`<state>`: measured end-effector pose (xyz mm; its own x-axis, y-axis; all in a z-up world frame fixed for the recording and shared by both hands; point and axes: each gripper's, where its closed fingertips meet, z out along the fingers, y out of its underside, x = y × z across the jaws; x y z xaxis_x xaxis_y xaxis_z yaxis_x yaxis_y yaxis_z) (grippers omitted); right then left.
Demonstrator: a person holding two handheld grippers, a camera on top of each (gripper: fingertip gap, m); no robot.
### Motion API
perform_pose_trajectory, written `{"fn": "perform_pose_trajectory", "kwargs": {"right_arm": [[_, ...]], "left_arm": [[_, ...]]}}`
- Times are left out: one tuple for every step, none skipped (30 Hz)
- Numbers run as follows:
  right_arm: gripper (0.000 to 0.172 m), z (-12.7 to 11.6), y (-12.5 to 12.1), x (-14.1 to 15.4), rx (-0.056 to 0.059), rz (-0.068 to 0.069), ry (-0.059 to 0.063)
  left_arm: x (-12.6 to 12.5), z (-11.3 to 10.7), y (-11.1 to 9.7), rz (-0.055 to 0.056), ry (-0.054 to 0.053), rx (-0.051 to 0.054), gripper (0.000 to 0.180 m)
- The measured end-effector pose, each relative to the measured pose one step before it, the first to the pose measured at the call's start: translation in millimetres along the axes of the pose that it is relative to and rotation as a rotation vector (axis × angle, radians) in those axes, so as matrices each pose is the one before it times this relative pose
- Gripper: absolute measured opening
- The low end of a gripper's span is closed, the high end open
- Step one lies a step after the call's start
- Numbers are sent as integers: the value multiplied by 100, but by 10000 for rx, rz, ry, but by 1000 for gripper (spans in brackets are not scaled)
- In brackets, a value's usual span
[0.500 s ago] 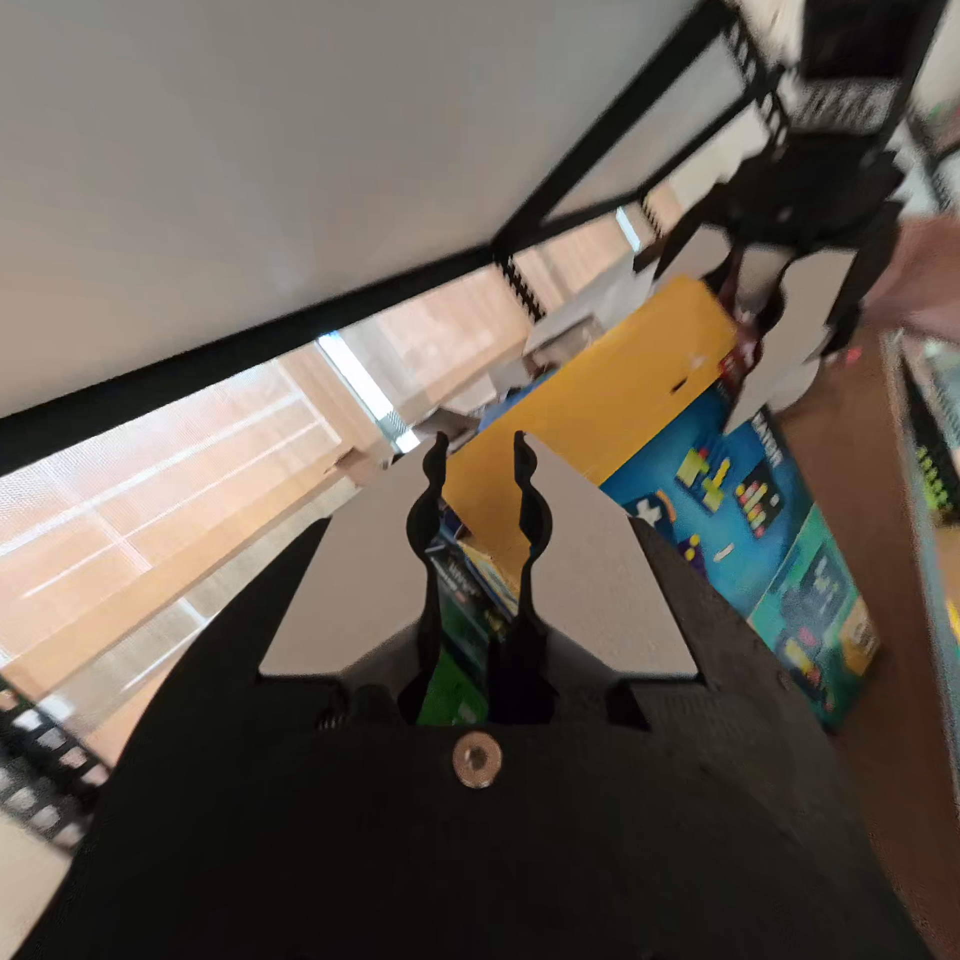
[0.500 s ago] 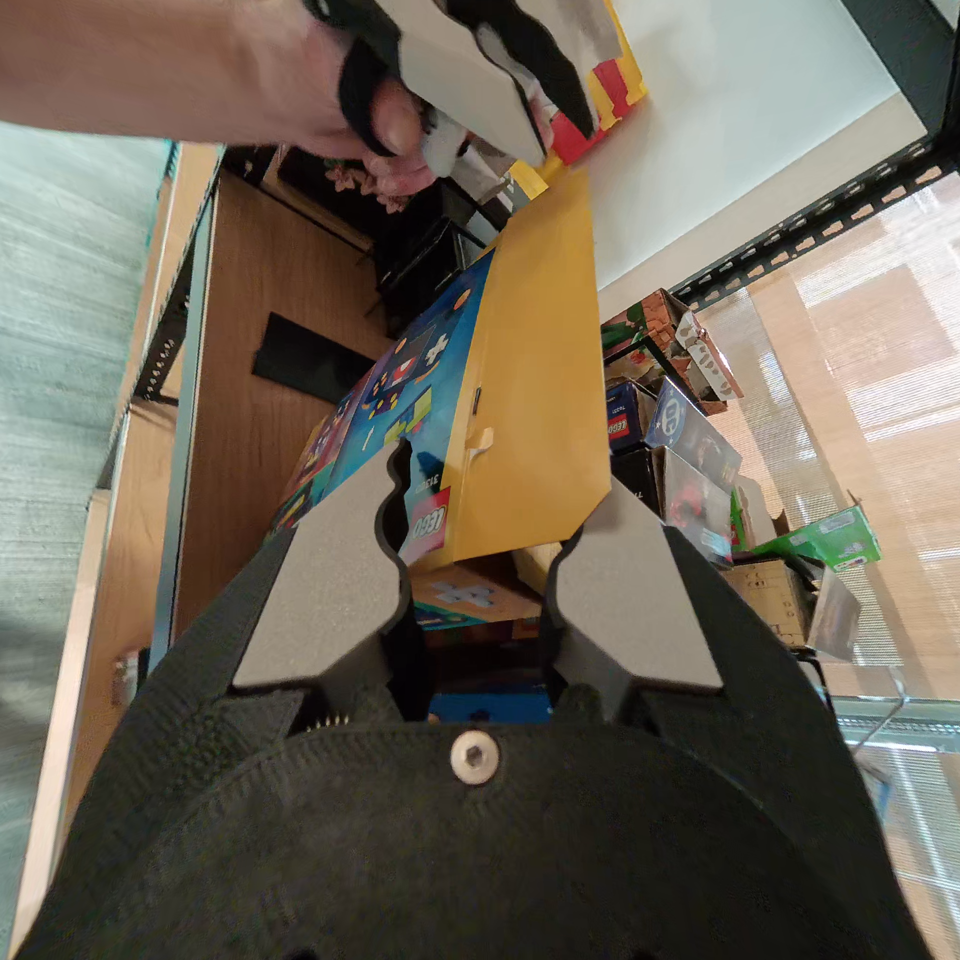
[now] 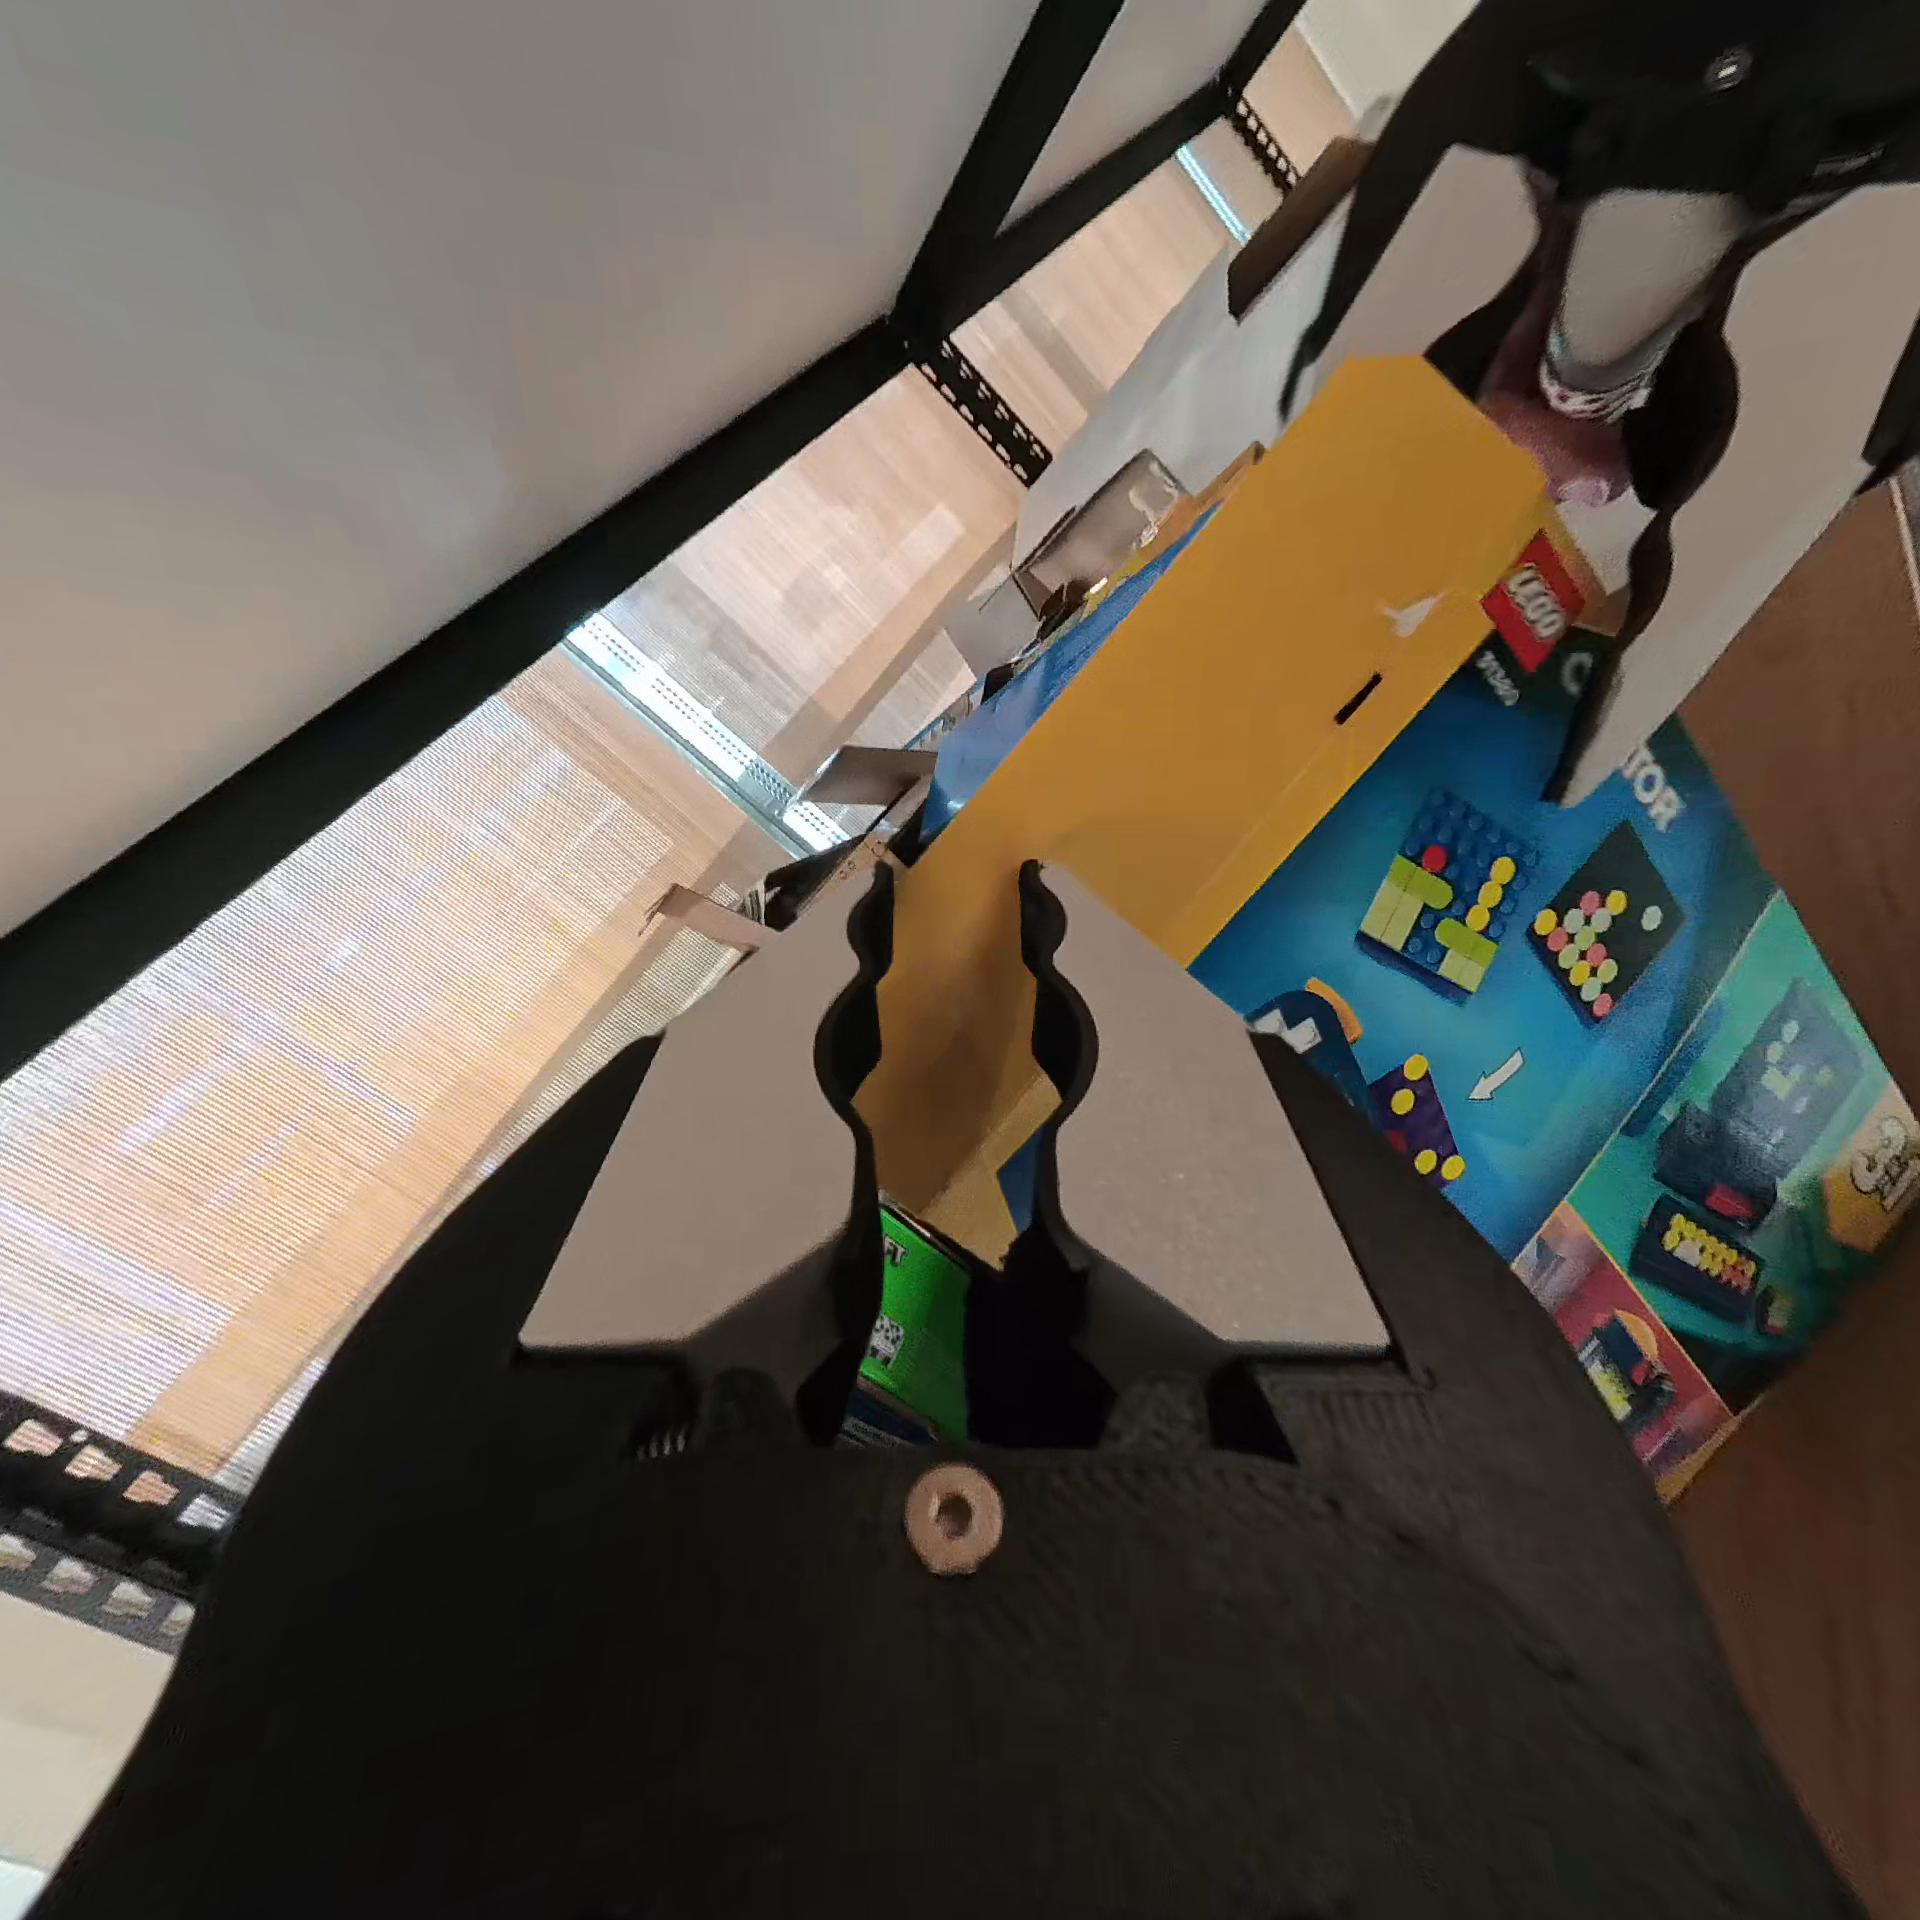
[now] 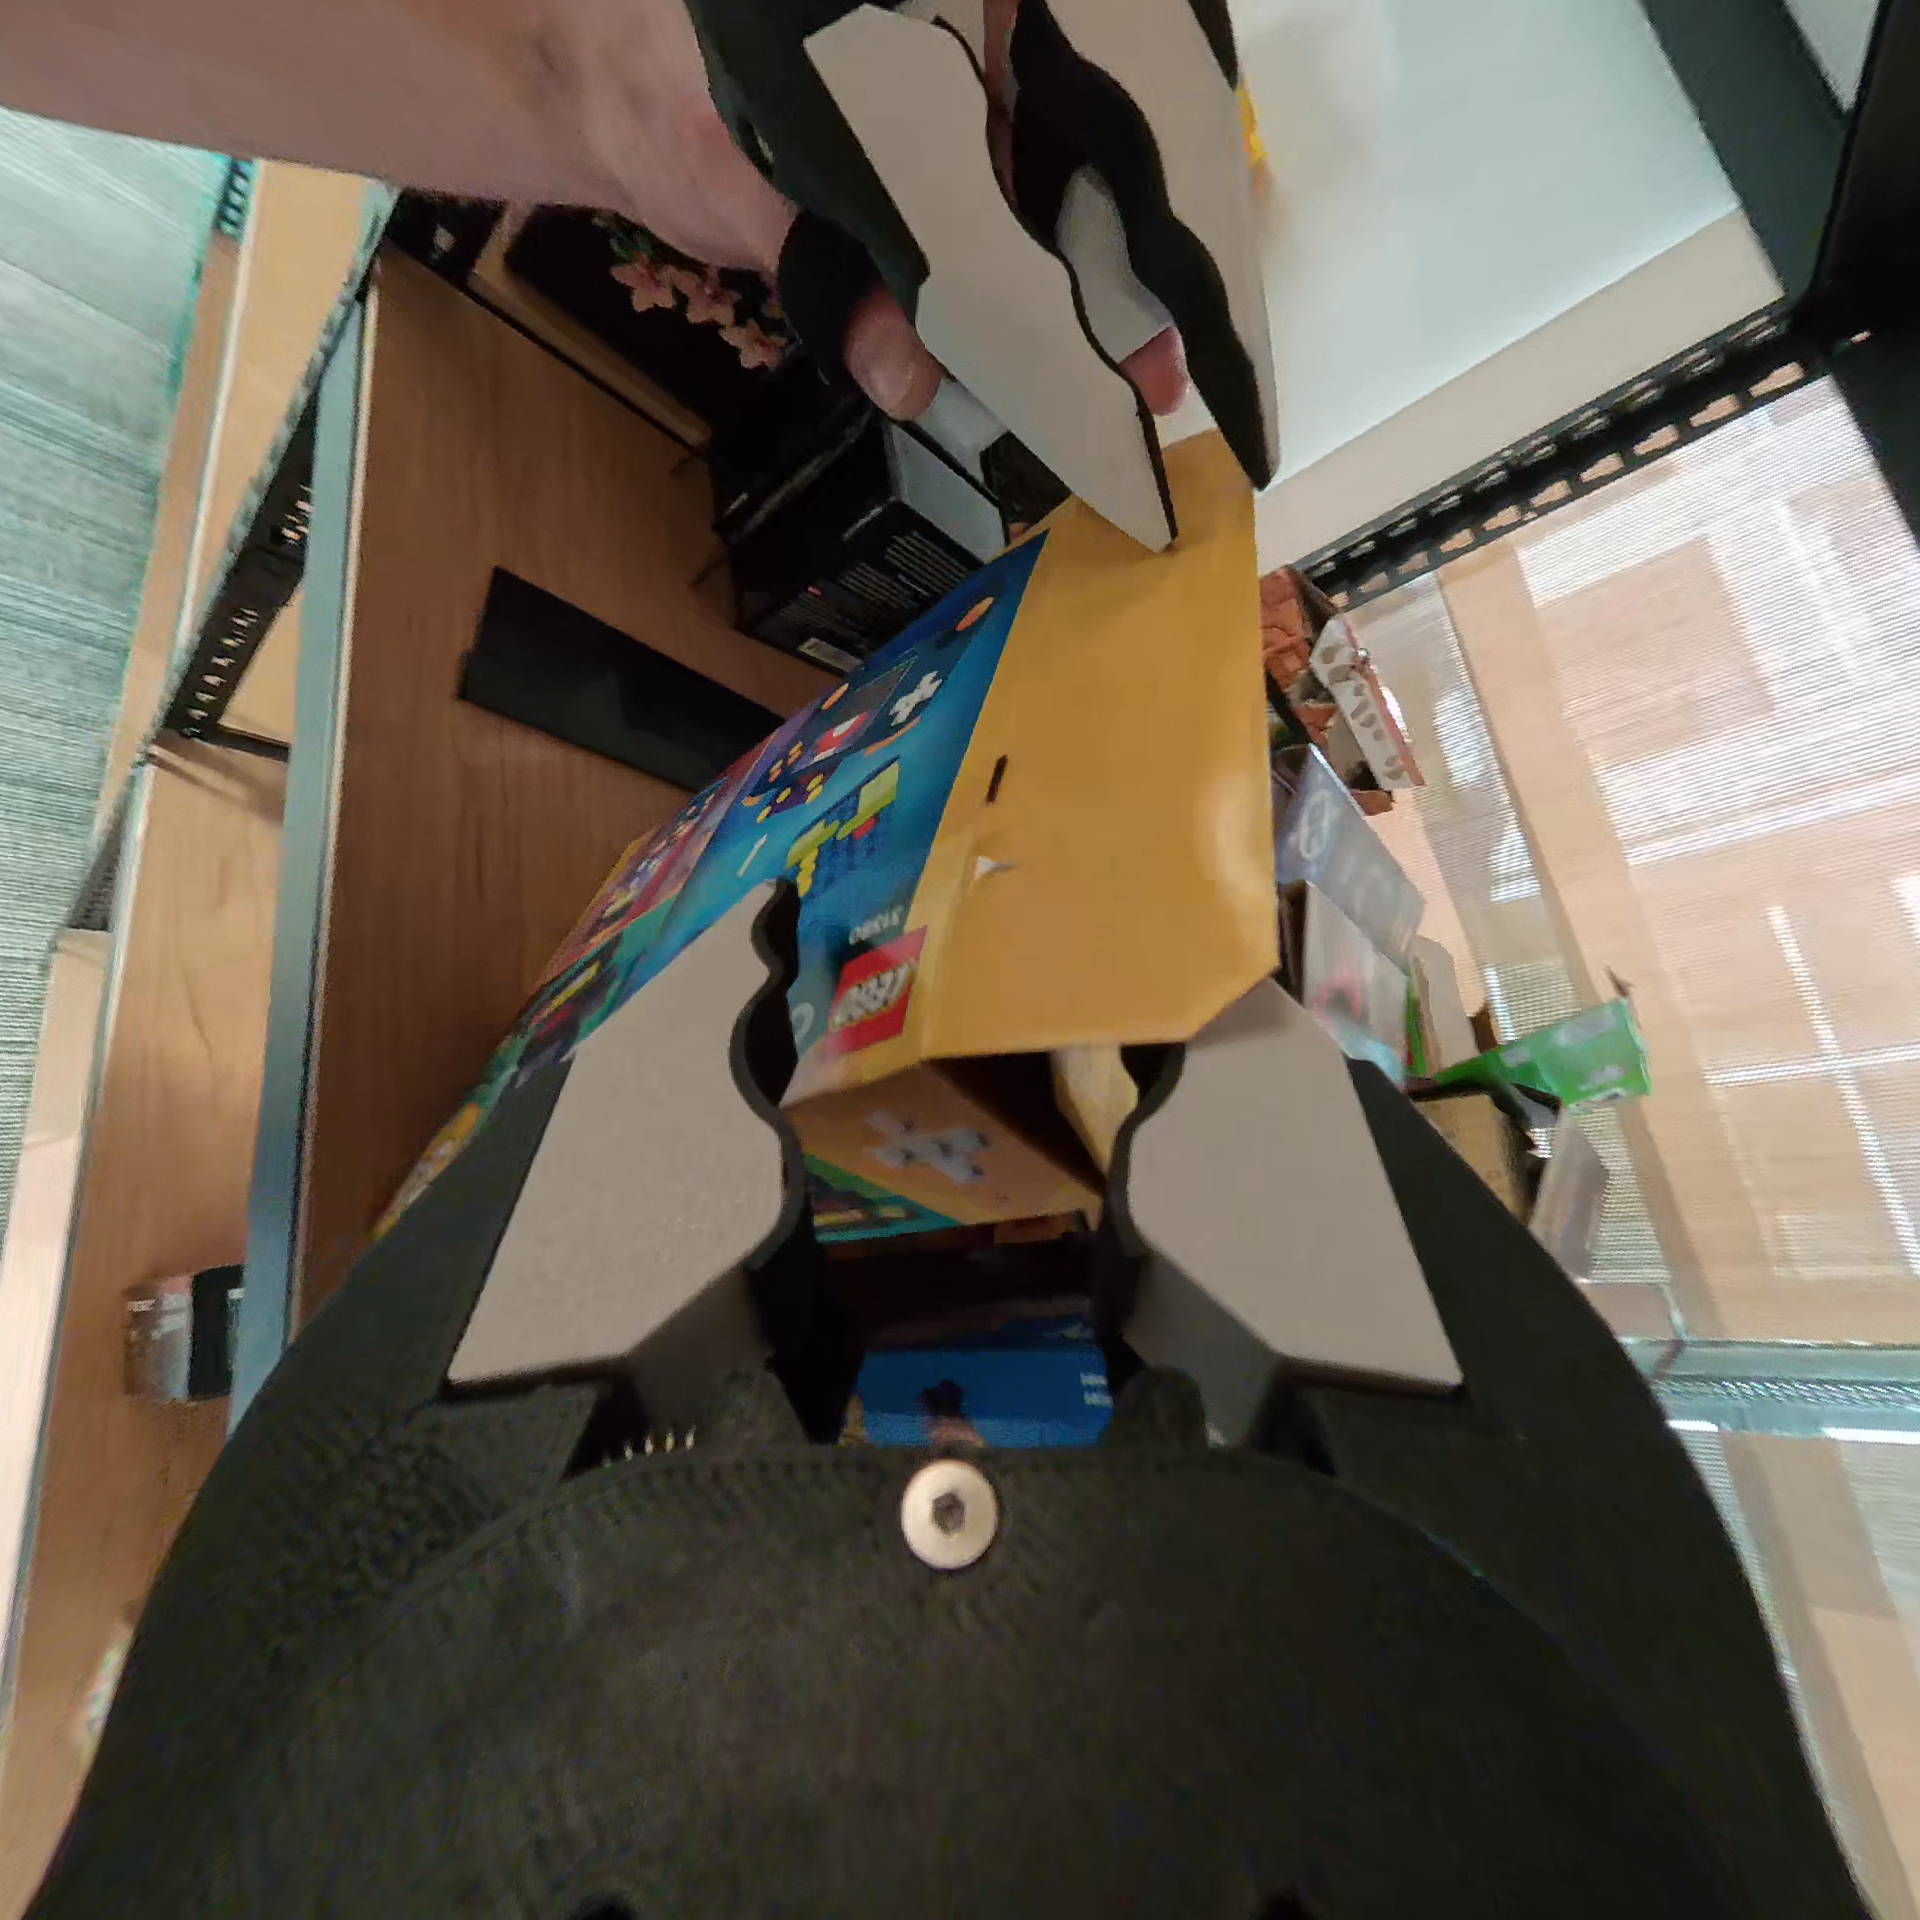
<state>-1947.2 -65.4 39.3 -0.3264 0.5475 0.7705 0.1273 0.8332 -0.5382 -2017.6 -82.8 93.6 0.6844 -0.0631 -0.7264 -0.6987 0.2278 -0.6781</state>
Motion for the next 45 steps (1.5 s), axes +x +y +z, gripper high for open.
{"fn": "perform_pose_trajectory", "kwargs": {"right_arm": [[58,-373,160,42,22,-138,53],[57,-369,299,89,-70,-52,29],[56,-443,245,223,-79,141,30],[54,-390,124,-66,8,45,-133],[54,-236,36,-102,48,-157,-13],[54,-173,136,-25,-103,-67,29],[53,-162,13,-118,4,-82,-9],[51,22,93,-77,10,38,-36],[50,170,-70,-128,137,150,-72],[49,66,-438,-406,352,85,-175],[48,37,-454,-406,215,-86,-87],[48,40,-237,-239,-47,-120,-34],[48,40,-223,-225,-102,-136,-112],[48,118,-149,-132,-50,21,-122],[48,50,179,122,-83,213,-71],[48,-45,147,150,76,173,-14],[49,-45,171,227,67,308,44],[51,-65,205,234,37,402,108],[66,-162,518,29,-184,330,39],[73,-322,992,472,-492,221,313],[73,-434,986,857,-389,163,554],[69,-521,568,436,-146,154,287],[67,-543,-116,-149,172,96,-31],[67,-329,-350,-113,158,159,-31],[65,-89,-145,-69,-49,120,-23],[63,79,16,88,-143,3,105],[61,155,170,19,-217,-145,106],[58,119,34,-247,-69,-84,-83],[51,-53,-221,87,68,-49,43],[47,-30,-423,-293,143,-205,-130],[47,95,-453,-468,76,-313,-166],[47,91,-160,-133,-173,-261,11],[47,7,64,-9,-239,-80,-21],[46,21,-60,-92,-17,0,-130],[47,41,-121,-140,118,20,-109],[47,-12,-18,-81,108,52,-62],[48,-17,-6,27,84,102,-13],[48,0,74,60,-24,90,78],[49,-64,-12,8,-66,-61,144],[49,-80,-1,37,-126,-27,199],[50,-98,249,196,-232,191,256],[50,-170,313,177,-242,323,208],[52,-194,298,102,-194,215,188],[55,-187,366,131,-187,210,148],[59,-297,389,15,-162,109,44]], "left_arm": [[-104,308,127,-124,74,-114,19],[-15,305,90,-133,119,-82,19],[-137,282,28,-69,-27,-67,18],[-84,285,9,4,-54,-95,17],[136,220,-139,14,50,-17,17],[80,187,-75,3,-9,-69,18],[5,171,4,46,-92,-124,17],[161,134,-56,45,-5,-72,15],[271,180,-110,31,27,-42,15],[308,194,-233,72,-31,-14,13],[480,297,-214,151,6,-111,9],[323,382,-186,161,-124,-184,6],[94,368,-262,162,-228,-143,3],[341,492,24,139,64,-307,1],[217,417,23,172,87,-302,0],[162,295,1,250,120,-195,0],[263,331,167,44,283,-201,0],[169,342,193,-67,234,-153,0],[124,240,115,123,100,-70,0],[348,332,359,158,155,-193,0],[329,431,435,28,97,-228,0],[70,294,105,0,-39,12,0],[34,154,-26,-81,48,22,0],[-50,60,-68,39,60,-31,0],[-56,34,-46,139,69,-63,0],[-38,42,-44,56,76,-53,0],[-10,11,-9,32,60,-87,0],[31,-82,2,233,41,-134,0],[4,-326,-384,412,-7,81,0],[72,-337,-938,11,92,403,0],[112,-93,-744,-223,198,158,0],[-325,16,-382,152,-158,-62,0],[-102,61,-68,90,16,-182,0],[426,133,136,-272,400,-200,0],[293,156,169,-111,235,-74,0],[137,57,65,35,131,64,0],[26,41,-4,-194,144,31,0],[37,146,43,-71,80,-23,0],[102,239,-7,28,44,-10,0],[110,304,-34,-33,48,36,0],[125,351,50,-110,105,-10,0],[13,248,-3,-105,100,10,0],[87,226,64,-70,148,-6,0],[27,182,107,-134,115,-26,0],[12,111,141,-106,115,-38,0]]}}
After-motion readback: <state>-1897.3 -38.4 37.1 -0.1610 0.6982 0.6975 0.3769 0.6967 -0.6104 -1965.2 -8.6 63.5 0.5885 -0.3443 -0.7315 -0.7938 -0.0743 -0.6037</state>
